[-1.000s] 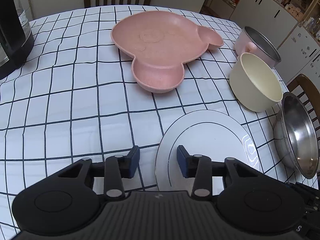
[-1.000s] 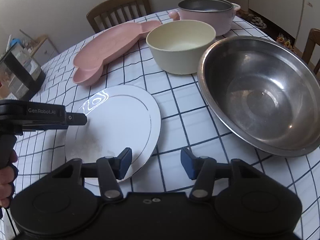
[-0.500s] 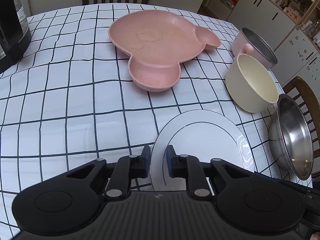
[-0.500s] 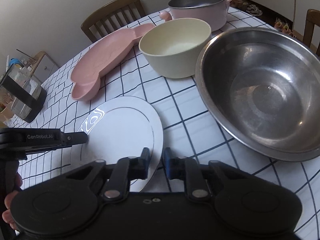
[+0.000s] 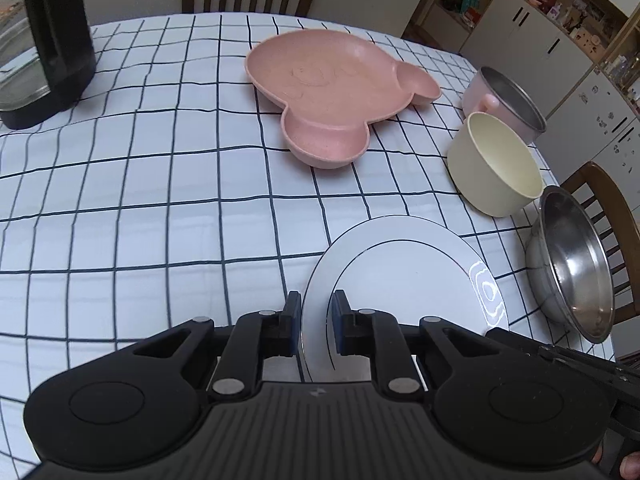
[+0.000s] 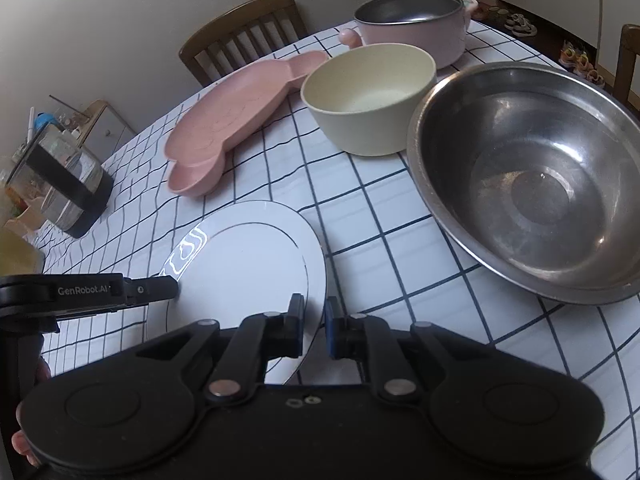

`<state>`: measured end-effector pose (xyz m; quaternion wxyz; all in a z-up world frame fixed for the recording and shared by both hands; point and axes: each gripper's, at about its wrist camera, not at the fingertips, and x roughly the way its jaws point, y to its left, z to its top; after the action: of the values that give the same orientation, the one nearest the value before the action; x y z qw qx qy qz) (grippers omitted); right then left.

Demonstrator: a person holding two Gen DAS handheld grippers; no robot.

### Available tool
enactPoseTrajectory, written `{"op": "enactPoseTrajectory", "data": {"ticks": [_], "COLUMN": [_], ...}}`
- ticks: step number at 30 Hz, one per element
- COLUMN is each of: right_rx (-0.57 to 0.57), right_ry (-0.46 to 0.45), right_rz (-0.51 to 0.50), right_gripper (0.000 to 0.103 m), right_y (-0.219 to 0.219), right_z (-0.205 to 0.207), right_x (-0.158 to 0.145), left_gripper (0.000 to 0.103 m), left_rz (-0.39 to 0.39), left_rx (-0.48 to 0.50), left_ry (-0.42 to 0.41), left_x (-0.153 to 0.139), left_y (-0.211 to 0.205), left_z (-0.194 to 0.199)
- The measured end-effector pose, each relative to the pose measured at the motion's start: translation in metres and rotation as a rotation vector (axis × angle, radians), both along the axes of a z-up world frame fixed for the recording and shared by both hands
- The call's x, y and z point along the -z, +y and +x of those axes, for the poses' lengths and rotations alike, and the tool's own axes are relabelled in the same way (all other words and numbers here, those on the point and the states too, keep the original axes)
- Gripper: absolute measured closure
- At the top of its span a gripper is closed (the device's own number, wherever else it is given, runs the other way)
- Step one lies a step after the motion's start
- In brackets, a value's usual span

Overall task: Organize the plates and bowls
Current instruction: 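Lift the small white plate with the left tool toward the large plate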

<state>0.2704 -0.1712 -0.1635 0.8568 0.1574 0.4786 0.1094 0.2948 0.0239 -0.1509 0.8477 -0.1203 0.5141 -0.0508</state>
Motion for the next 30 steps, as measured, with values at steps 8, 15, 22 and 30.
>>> {"op": "enactPoseTrajectory", "data": {"ticks": [8, 15, 22, 30], "right_rx": [-0.047, -0.090, -0.136, -0.204], "right_ry": [-0.017, -0.034, -0.033, -0.026], "right_rz": [-0.001, 0.010, 0.018, 0.018], "right_gripper": [0.092, 0.092, 0.092, 0.092], "right_y": [0.009, 0.024, 0.040, 0.066], "right_z": [-0.024, -0.054, -0.091, -0.129], "right_x": [-0.026, -0.047, -0.061, -0.067], "left_gripper": [0.088, 0.088, 0.088, 0.088], "left_rz": [-0.005, 0.000, -0.005, 0.004], "left_rx": [-0.023, -0.042, -0.073, -0.116], "left_ry": [-0.021, -0.043, -0.054, -0.048], "left_x": [-0.030, -0.051, -0.065, -0.066], "left_y": [0.014, 0.031, 0.051, 0.075], "left_z": [-0.040, -0.084, -0.136, -0.192]}}
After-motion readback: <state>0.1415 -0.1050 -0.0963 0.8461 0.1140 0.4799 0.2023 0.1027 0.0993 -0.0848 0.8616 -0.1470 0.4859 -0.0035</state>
